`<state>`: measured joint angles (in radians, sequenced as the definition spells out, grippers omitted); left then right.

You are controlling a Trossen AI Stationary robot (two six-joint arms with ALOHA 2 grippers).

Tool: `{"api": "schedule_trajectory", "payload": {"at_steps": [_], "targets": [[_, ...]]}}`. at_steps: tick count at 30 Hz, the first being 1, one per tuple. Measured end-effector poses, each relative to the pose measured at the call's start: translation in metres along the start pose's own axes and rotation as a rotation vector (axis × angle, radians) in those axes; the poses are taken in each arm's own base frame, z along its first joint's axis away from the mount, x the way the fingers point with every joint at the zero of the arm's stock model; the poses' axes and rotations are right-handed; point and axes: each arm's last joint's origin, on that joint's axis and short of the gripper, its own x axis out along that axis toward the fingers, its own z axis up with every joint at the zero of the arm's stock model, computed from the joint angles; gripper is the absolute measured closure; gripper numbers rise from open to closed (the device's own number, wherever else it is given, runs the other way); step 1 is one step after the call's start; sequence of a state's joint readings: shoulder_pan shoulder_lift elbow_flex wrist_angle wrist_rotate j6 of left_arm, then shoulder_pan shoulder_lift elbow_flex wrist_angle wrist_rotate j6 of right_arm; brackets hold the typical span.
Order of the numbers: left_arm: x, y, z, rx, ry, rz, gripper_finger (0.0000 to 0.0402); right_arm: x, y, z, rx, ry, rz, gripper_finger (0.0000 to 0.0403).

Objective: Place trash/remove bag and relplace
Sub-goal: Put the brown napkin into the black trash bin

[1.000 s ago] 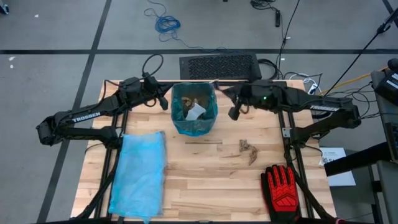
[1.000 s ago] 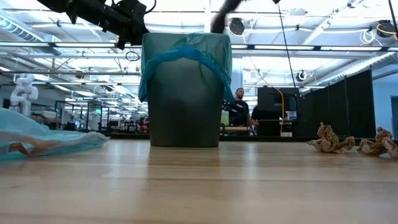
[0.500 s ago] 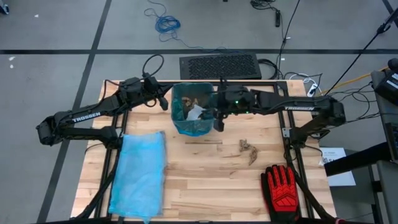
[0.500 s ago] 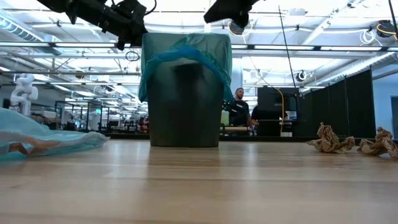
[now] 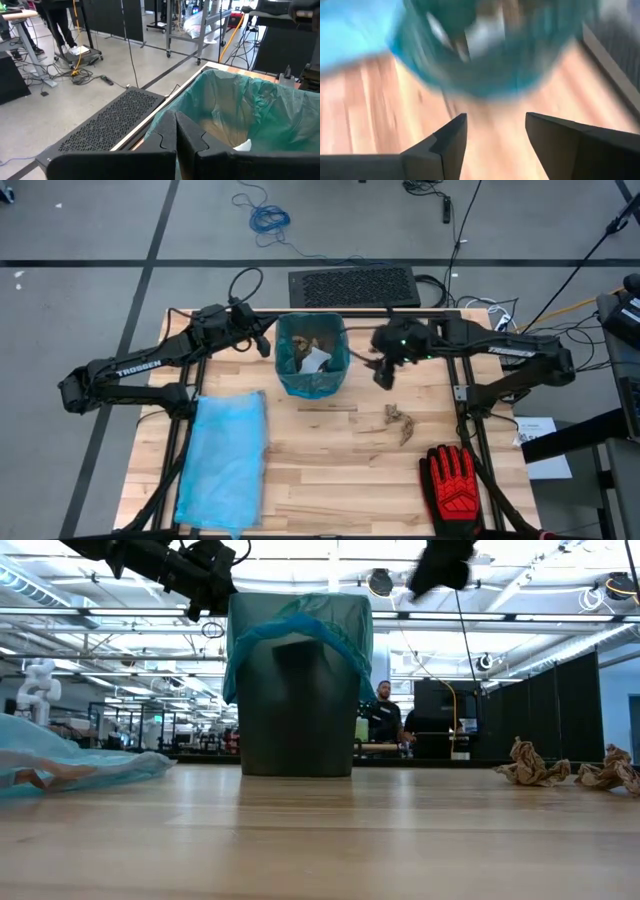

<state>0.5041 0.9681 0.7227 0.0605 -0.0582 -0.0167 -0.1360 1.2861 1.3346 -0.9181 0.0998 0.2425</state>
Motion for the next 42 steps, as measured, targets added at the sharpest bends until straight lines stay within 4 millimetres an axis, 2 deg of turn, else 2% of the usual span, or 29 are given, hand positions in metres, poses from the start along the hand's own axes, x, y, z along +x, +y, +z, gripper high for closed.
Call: {"api": "schedule_trajectory", "payload": {"at_steps": [3,8,13,16,22,29,31,33,39,42], "targets": [[0.0,0.0,0.0,0.0,0.001,0.004,0.0402,0.008,0.0,-0.027,0.066,0.213,-0.057,0.022],[0.0,0.0,0.0,-0.002,0.003,0.004,0.0402,0.041,0.002,-0.083,0.139,0.481,-0.049,0.0219],[0.0,0.0,-0.002,-0.002,0.02,0.005,0.0402,0.078,0.009,-0.125,0.187,0.544,0.119,0.0204],[0.0,0.0,-0.002,-0.003,0.025,0.005,0.0402,0.093,0.011,-0.138,0.201,0.495,0.153,0.0185],[0.0,0.0,-0.002,-0.003,0.025,0.004,0.0402,0.106,0.008,-0.158,0.22,0.477,0.08,0.0151],[0.0,0.0,-0.002,-0.004,0.025,0.005,0.0402,0.127,0.004,-0.173,0.215,0.429,0.034,0.0144],[0.0,0.0,-0.002,-0.004,0.025,0.005,0.0402,0.131,0.003,-0.177,0.214,0.433,0.013,0.0161],[0.0,0.0,-0.002,-0.004,0.025,0.006,0.0402,0.132,0.003,-0.177,0.21,0.432,-0.006,0.0195],[0.0,0.0,-0.002,-0.005,0.025,0.007,0.0402,0.127,0.006,-0.169,0.193,0.394,0.015,0.0377],[0.0,0.0,-0.002,-0.006,0.025,0.009,0.0402,0.115,0.012,-0.153,0.154,0.378,0.07,0.0389]]}}
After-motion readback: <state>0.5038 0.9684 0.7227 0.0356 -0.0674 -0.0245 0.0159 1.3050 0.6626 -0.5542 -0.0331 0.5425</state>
